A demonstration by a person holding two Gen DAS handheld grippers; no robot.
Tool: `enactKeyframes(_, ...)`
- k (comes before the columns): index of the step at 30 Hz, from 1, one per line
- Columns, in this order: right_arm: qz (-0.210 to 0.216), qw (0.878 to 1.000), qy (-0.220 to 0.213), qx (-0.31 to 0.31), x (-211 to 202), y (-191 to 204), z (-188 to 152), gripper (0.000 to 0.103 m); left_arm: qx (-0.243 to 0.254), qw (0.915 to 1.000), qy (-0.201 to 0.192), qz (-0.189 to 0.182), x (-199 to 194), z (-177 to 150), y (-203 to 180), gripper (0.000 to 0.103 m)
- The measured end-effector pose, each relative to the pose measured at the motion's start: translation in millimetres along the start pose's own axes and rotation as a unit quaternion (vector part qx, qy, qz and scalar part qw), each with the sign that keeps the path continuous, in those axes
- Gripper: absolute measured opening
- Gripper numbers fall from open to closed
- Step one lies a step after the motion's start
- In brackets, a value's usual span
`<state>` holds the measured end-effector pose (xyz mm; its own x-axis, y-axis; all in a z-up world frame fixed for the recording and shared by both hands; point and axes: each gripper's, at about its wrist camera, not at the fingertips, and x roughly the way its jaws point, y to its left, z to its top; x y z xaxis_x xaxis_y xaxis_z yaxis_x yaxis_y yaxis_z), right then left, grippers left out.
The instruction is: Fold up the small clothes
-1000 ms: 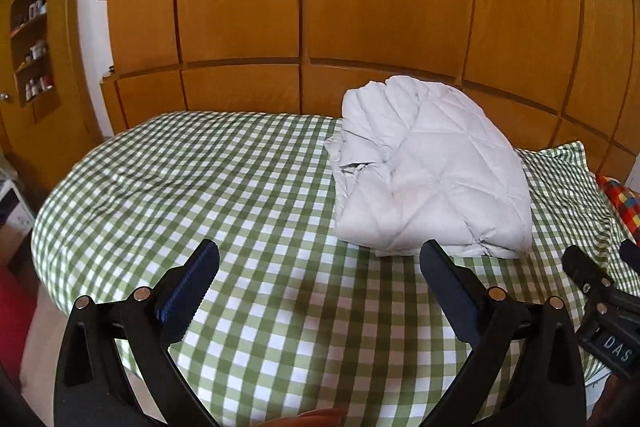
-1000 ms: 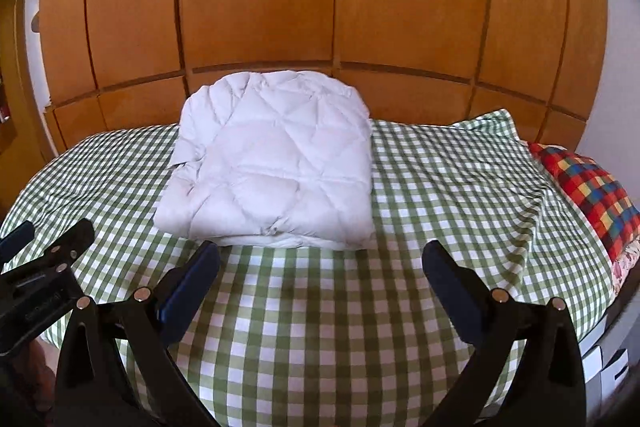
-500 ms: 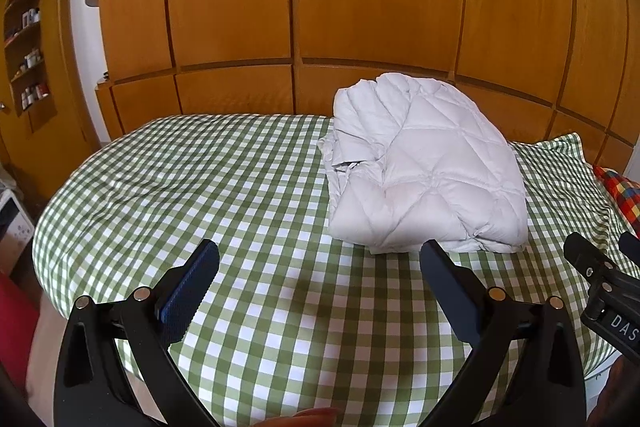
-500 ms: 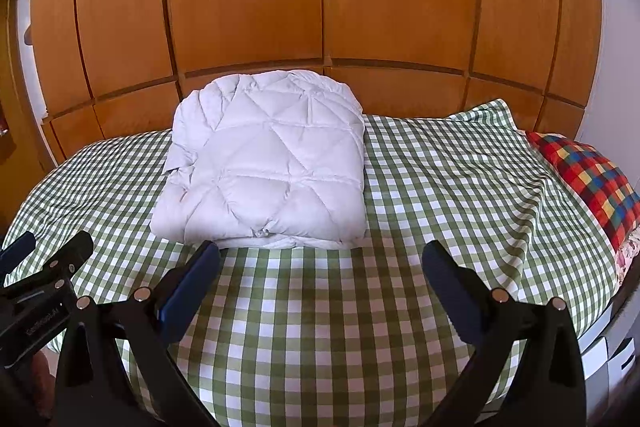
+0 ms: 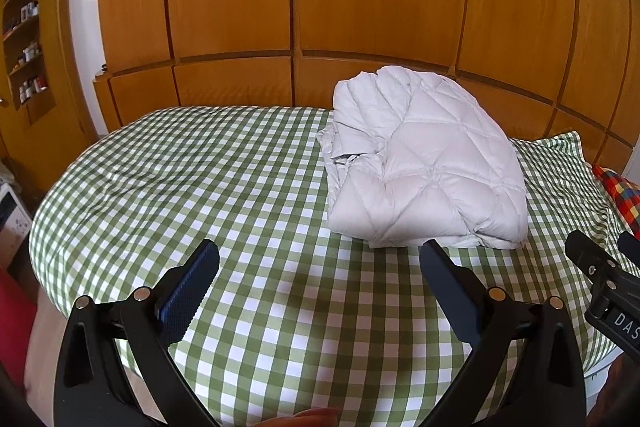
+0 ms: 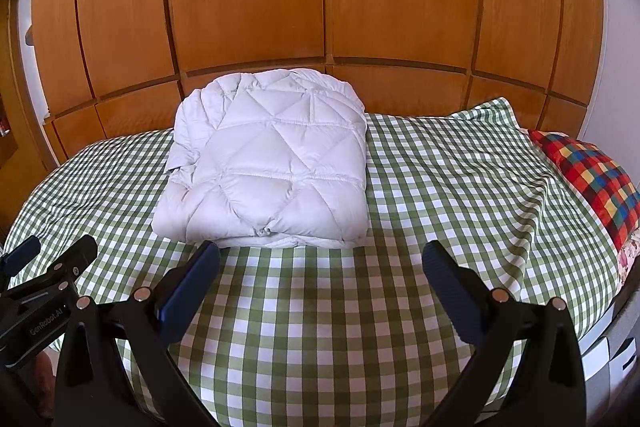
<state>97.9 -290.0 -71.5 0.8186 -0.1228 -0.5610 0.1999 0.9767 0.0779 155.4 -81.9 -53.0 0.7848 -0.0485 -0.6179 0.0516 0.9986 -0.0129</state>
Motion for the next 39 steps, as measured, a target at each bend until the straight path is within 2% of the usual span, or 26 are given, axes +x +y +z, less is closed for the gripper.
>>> enactKeyframes(39, 0.01, 1.0, 0.013, -0.005, 4.4, -1.3, -1.6, 0.101, 0.009, 0.9999, 0.006, -0.012, 1.3, -2.0, -1.7, 0.099)
